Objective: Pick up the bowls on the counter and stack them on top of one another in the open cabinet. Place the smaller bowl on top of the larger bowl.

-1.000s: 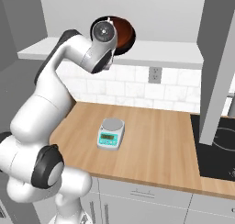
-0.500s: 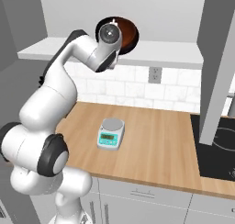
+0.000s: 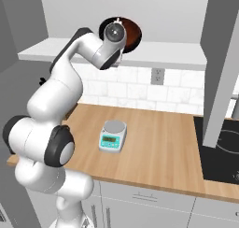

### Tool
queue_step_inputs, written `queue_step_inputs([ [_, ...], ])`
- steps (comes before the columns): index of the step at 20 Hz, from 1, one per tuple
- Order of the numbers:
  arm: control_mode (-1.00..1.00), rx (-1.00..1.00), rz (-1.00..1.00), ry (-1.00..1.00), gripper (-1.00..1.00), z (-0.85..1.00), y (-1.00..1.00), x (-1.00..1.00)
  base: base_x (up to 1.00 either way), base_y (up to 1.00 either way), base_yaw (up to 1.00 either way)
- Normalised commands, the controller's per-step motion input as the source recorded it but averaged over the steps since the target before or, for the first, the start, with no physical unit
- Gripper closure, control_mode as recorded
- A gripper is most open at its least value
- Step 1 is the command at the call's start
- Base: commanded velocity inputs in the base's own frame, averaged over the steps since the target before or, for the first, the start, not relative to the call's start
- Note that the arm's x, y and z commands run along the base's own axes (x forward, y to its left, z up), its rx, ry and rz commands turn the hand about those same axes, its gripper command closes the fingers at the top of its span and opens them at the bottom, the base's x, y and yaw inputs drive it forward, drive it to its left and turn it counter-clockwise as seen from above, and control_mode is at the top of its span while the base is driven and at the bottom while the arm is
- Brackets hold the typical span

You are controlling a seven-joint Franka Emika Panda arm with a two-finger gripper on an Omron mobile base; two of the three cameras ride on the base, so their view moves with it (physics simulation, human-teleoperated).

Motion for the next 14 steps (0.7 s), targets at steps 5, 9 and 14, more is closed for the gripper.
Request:
queue_step_inputs([
  [5,-1.0,0.0,0.0,-0.17,-1.0,0.01,0.0,0.0,0.0,0.0,0.0],
  [9,-1.0,0.0,0.0,-0.22,-1.0,0.17,0.01,-0.17,0.0,0.0,0.0],
  [14,-1.0,0.0,0.01,-0.05,-1.0,0.25,0.0,-0.97,0.0,0.0,0.0],
])
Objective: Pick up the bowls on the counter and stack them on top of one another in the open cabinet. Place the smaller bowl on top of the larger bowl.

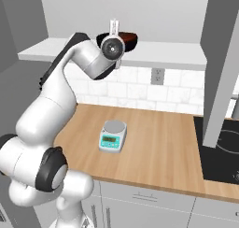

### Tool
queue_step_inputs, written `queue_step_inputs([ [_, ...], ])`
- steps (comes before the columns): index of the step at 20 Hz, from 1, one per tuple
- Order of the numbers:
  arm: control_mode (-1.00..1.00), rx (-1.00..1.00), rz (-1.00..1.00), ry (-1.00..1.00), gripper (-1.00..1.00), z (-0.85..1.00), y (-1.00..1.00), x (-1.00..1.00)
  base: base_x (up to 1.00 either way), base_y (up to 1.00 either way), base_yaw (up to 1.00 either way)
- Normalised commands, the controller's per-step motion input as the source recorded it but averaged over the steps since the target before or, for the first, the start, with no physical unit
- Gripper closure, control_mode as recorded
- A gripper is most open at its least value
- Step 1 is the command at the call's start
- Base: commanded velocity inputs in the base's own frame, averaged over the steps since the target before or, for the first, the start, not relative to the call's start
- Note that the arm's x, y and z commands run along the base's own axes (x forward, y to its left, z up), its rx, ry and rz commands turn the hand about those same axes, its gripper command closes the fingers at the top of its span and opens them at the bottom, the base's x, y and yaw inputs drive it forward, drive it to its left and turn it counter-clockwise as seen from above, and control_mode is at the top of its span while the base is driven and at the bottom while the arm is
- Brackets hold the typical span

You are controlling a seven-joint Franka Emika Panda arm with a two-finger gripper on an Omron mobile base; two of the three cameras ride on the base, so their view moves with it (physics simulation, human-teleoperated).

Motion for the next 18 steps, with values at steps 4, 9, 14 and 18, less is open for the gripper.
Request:
queue_step_inputs([
  [4,-1.0,0.0,0.04,0.05,-1.0,0.03,0.0,-1.0,0.0,0.0,0.0],
  [9,-1.0,-0.07,0.09,0.05,-1.0,-0.23,0.06,-1.0,0.0,0.0,0.0],
  [14,-1.0,-0.26,0.12,-0.07,-1.0,-0.73,0.32,-1.0,0.0,0.0,0.0],
  [18,-1.0,-0.24,0.09,0.1,-1.0,-0.78,0.26,-0.95,0.0,0.0,0.0],
])
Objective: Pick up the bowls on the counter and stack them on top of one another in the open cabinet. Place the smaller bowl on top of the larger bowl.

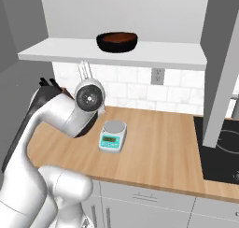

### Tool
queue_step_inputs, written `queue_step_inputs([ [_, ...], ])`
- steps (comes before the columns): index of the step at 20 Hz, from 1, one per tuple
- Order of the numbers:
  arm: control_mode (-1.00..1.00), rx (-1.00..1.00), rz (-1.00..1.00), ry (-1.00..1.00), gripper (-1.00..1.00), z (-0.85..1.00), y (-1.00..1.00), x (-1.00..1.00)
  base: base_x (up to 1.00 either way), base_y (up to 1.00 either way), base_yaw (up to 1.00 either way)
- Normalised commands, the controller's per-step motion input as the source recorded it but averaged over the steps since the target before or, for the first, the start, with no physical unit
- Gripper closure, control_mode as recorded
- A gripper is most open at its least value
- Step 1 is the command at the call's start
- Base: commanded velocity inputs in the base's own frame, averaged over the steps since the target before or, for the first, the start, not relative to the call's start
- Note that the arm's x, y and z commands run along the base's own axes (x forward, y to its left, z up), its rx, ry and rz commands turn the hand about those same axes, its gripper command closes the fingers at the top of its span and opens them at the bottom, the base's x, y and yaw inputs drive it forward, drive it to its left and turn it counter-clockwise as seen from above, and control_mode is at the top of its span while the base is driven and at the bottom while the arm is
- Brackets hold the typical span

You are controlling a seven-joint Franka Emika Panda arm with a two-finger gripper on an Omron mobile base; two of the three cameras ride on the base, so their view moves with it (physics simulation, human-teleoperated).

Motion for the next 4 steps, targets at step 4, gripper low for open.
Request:
queue_step_inputs([
  [4,-1.0,-0.23,0.04,0.25,-1.0,-0.73,0.23,-0.58,0.0,0.0,0.0],
])
